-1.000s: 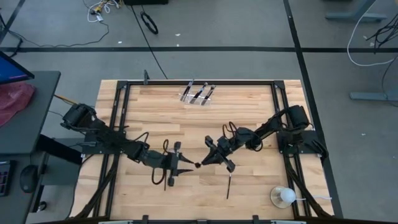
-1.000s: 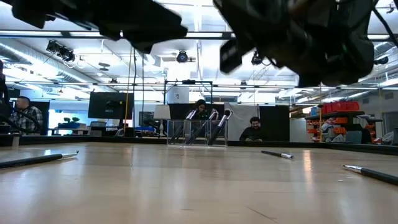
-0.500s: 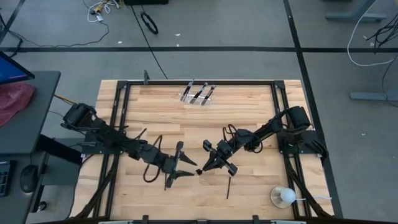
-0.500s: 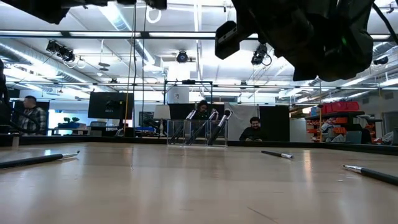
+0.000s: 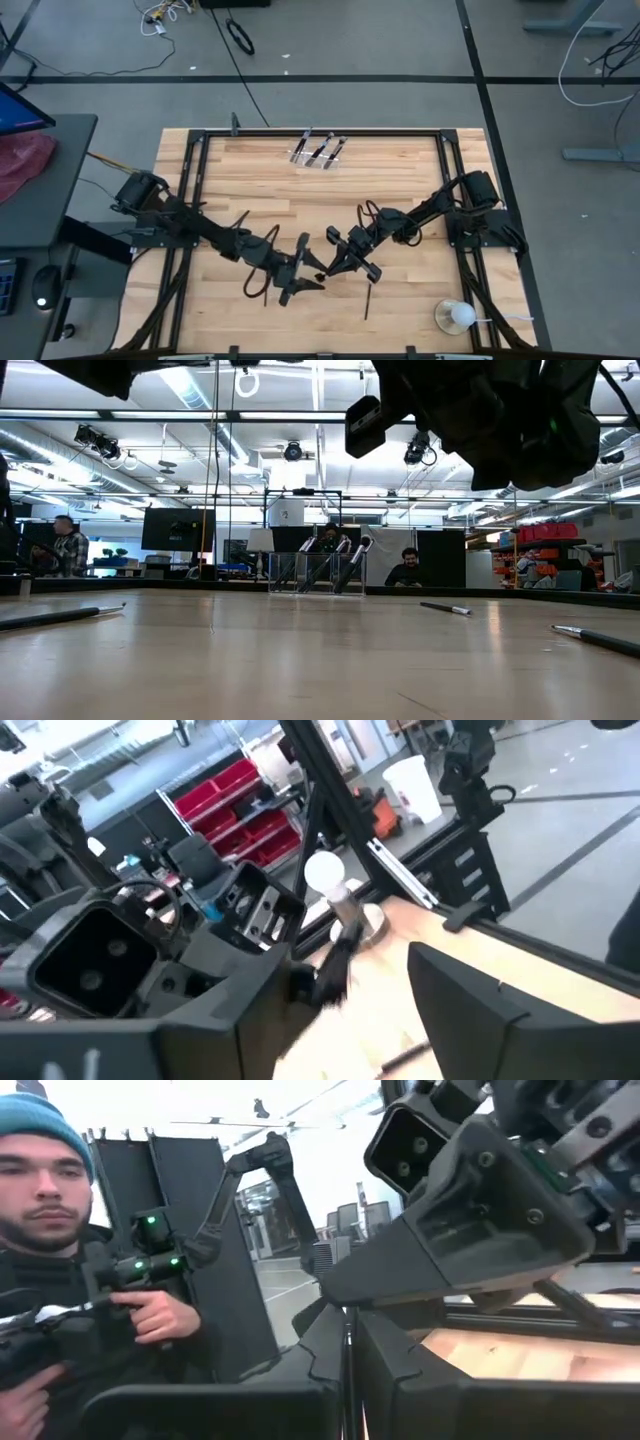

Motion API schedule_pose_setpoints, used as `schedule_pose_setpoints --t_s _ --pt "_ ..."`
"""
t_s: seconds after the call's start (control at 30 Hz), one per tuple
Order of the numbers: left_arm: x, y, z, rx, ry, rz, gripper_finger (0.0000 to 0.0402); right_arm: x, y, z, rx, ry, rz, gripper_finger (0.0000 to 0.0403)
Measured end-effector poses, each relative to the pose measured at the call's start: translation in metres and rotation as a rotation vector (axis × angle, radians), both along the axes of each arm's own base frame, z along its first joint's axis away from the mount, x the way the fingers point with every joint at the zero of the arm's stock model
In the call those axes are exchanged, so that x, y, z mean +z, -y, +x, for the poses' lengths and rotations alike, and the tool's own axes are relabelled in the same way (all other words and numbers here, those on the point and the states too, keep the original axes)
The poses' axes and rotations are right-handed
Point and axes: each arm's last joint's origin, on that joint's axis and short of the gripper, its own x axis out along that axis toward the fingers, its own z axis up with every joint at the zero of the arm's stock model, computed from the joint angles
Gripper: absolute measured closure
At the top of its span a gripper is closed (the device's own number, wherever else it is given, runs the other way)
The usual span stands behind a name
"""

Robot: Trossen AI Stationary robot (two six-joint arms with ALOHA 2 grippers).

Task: Put items in baskets/containers
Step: Put the black brow brush into the transparent organizer

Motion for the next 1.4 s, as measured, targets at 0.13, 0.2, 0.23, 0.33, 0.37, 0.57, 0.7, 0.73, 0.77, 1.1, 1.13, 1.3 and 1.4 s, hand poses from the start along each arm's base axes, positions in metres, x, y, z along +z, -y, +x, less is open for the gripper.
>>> schedule_pose_setpoints --t_s 0.13,0.2,0.23,0.33,0.37,0.57,0.7,0.73,0.77,1.1,1.13,1.3,1.4 --pt "0.002 0.006 0.001 0.002 0.012 0.022 0.0222 0.0 0.0 0.0 0.003 -0.003 0.001 0.039" --pt "0.003 0.008 0.0 0.005 0.018 0.037 0.024 0.0 0.0 0.0 0.0 -0.007 0.001 0.039" --pt "0.004 0.009 -0.001 0.003 0.022 0.041 0.0249 0.0 0.0 0.0 -0.001 -0.006 0.001 0.039" --pt "0.005 0.01 -0.002 0.013 0.027 0.045 0.0281 0.0 0.0 0.0 -0.001 -0.006 0.0 0.039" --pt "0.005 0.01 -0.002 0.014 0.027 0.045 0.0293 0.0 0.0 0.0 0.0 -0.007 -0.001 0.039" --pt "0.006 0.01 -0.002 0.004 0.035 0.035 0.0376 -0.002 0.0 0.0 0.004 -0.022 -0.001 0.039" --pt "0.004 0.009 -0.003 0.033 -0.012 -0.016 0.0383 -0.007 0.003 0.002 0.004 -0.103 0.013 0.0382" --pt "0.005 0.008 -0.004 0.051 -0.041 -0.03 0.038 -0.009 0.007 0.003 -0.004 -0.138 0.021 0.0377" --pt "0.006 0.006 -0.005 0.077 -0.078 -0.043 0.0377 -0.011 0.011 0.003 -0.017 -0.181 0.03 0.0371" --pt "0.05 -0.039 -0.006 0.608 -0.356 -0.196 0.0379 -0.024 0.066 -0.031 -0.424 -0.525 -0.009 0.0323" --pt "0.056 -0.049 -0.004 0.668 -0.375 -0.204 0.0376 -0.026 0.07 -0.037 -0.532 -0.547 -0.019 0.0324" --pt "0.083 -0.112 0.011 0.88 -0.428 -0.238 0.038 -0.033 0.08 -0.062 -0.861 -0.589 -0.022 0.0337" --pt "0.093 -0.157 0.013 0.934 -0.448 -0.277 0.0382 -0.039 0.078 -0.07 -0.868 -0.615 -0.011 0.0345"
